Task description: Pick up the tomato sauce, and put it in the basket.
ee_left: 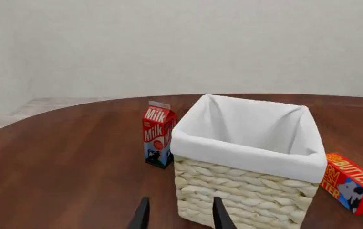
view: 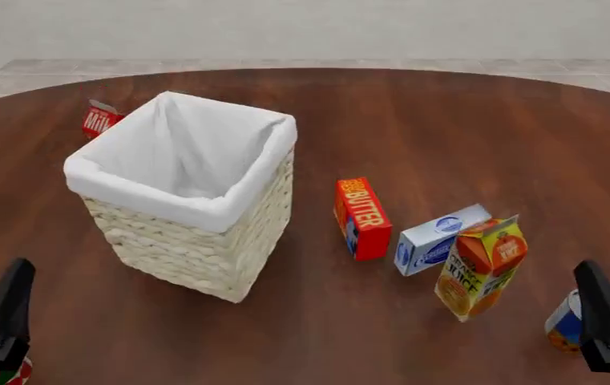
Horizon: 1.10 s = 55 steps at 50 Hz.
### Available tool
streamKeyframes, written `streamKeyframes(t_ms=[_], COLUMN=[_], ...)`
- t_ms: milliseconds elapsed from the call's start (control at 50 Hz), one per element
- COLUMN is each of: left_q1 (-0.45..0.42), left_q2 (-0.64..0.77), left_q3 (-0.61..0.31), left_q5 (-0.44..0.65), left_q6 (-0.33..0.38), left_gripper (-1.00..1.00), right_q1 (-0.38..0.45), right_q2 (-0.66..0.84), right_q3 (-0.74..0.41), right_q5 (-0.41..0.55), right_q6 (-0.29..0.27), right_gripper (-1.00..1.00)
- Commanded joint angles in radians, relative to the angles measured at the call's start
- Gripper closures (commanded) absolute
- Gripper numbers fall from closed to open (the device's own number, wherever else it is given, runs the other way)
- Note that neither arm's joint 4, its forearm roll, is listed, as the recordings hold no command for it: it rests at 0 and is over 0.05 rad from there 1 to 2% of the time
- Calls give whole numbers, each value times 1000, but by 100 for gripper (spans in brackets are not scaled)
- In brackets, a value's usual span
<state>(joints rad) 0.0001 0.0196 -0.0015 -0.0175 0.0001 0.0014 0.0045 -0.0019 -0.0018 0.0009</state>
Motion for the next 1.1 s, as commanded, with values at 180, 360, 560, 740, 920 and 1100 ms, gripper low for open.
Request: streamKeyframes(t_ms=[180,360,560,740,920,1100], left_q1=[0,0,0,0,-13,33], left_q2=[-14,-16,-9,-7,213,367], left_q3=[-3,-3,-15,-16,-75,-243], left_q5=[17,15,23,21,-43,163], left_q6=[0,4,1,2,-64,-32], left_gripper=[-100,-100,-100,-100,-100,-100], right_q1=[-1,-1,-1,-1,-1,-1], right_q2=[1,0,1,1,1,1], right_q3=[-1,0,0,0,0,0], right_q5=[0,-1,-1,-1,-2,-2], right_q6=[-5,-8,-7,-7,-8,-7], right_gripper=[-100,-100,-100,-100,-100,-100])
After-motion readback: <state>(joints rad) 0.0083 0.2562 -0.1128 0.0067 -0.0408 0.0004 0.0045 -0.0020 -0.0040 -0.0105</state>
